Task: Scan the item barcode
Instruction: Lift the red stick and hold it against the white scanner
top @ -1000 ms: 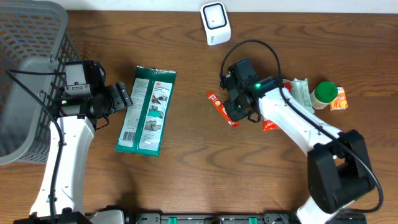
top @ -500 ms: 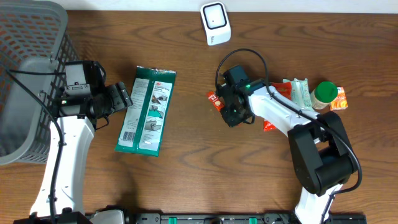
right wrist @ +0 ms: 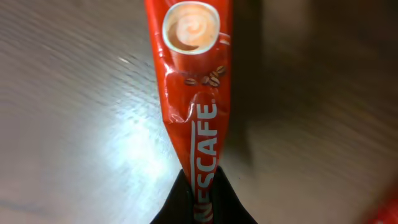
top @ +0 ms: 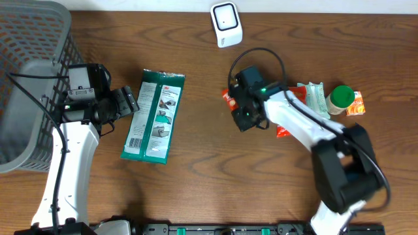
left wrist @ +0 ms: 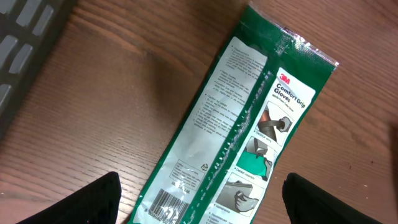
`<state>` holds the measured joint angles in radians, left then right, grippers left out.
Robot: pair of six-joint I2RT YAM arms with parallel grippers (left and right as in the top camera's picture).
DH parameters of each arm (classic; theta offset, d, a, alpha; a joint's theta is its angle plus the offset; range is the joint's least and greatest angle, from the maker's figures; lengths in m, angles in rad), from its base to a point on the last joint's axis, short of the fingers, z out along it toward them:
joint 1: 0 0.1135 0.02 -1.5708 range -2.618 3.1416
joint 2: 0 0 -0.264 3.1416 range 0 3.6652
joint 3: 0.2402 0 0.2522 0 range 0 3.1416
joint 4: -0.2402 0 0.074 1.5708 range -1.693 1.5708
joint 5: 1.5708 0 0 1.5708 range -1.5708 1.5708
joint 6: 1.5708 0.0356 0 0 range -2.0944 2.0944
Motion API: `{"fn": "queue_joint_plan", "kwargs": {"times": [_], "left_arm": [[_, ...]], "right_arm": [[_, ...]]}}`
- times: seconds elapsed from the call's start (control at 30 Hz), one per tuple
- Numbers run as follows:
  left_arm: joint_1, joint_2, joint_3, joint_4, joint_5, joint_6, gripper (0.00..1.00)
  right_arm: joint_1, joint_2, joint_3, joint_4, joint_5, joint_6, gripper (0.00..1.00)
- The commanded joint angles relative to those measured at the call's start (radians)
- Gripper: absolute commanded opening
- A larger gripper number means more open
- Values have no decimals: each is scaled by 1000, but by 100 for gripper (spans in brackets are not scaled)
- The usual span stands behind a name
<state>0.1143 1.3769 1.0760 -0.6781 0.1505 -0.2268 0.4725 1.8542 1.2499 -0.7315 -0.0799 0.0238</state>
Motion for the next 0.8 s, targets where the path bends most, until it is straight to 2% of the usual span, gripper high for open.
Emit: {"fn": "queue_joint_plan", "kwargs": {"times": [0.0, 0.13, 0.27, 0.33, 0.5, 0.6, 0.77], "left_arm": [[2, 2, 5, -2, -10, 21, 84], [2, 2, 5, -2, -10, 21, 84], [2, 2, 5, -2, -10, 21, 84], [2, 2, 5, -2, -10, 21, 84], [2, 2, 5, -2, -10, 21, 84], [2, 2, 5, -2, -10, 21, 84], [2, 2, 5, -2, -10, 21, 84]], "right_arm": [[-5, -136, 70, -61, 11, 120, 1], [-13, -150, 269, -261, 42, 148, 1], [-35, -99, 560, -497, 53, 161, 1], [-54, -29, 777, -634, 53, 175, 1], [-75, 158, 1178, -839, 53, 189, 1], [-87, 281, 1351, -877, 53, 186, 1], [-106, 414, 1398, -754, 53, 147, 1]]}}
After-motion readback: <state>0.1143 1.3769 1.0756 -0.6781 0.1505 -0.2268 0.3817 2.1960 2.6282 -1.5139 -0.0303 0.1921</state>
